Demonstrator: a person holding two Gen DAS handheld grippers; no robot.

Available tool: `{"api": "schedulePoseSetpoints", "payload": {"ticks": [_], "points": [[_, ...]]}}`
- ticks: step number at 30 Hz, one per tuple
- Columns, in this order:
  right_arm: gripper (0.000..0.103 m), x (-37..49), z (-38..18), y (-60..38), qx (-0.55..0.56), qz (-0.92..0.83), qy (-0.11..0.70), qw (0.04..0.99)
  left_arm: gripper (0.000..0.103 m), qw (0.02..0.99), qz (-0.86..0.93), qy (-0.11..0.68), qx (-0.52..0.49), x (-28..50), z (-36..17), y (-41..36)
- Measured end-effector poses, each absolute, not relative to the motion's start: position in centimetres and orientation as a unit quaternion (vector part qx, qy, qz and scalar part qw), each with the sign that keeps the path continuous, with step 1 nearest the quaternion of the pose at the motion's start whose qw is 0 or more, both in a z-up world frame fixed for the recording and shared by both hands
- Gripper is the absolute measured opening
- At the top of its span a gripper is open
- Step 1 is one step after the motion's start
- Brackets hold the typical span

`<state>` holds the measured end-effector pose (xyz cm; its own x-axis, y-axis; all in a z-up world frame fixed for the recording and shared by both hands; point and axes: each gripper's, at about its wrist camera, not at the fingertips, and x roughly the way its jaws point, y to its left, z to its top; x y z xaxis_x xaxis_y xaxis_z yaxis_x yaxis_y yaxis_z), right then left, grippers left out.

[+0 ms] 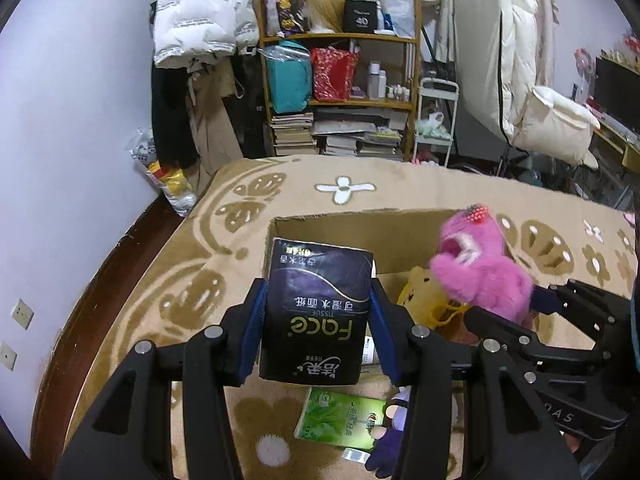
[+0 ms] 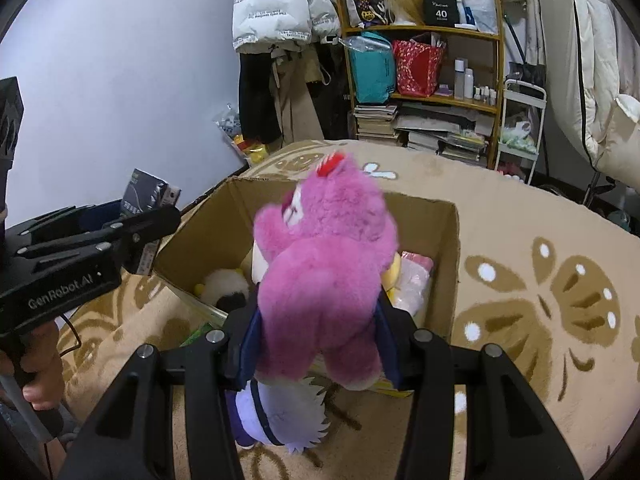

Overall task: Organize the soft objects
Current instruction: 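Carry both items over the box and open both grippers to drop them inside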

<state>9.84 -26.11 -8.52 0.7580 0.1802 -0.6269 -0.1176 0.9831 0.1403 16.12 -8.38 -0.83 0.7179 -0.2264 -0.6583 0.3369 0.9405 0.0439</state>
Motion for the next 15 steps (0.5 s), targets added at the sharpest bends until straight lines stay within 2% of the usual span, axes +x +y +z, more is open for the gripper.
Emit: {"api": "schedulePoseSetpoints", "payload": {"ticks": [9,11,13,15], "points": [[0.053,10.2,-9.0,-26.0,0.049,0.082,0.345,0.934,0.05,0.913,-0.151,0.366,0.1,17.3,-2.7,-9.1],[0.053,10.2,-9.0,-26.0,0.049,0.08,0.346,0.934,0.062,0.915,-0.143,0.362,0.105,17.3,-2.7,-9.0],[0.053,10.2,-8.9,-25.9,0.049,0.074,0.343,0.935,0.069,0.92,-0.132,0.354,0.104,17.2,-2.6,-8.9],[0.053,10.1,-8.8,-26.1,0.052,0.074,0.342,0.935,0.07,0.921,-0.131,0.351,0.105,17.1,-2.4,-8.7]]}}
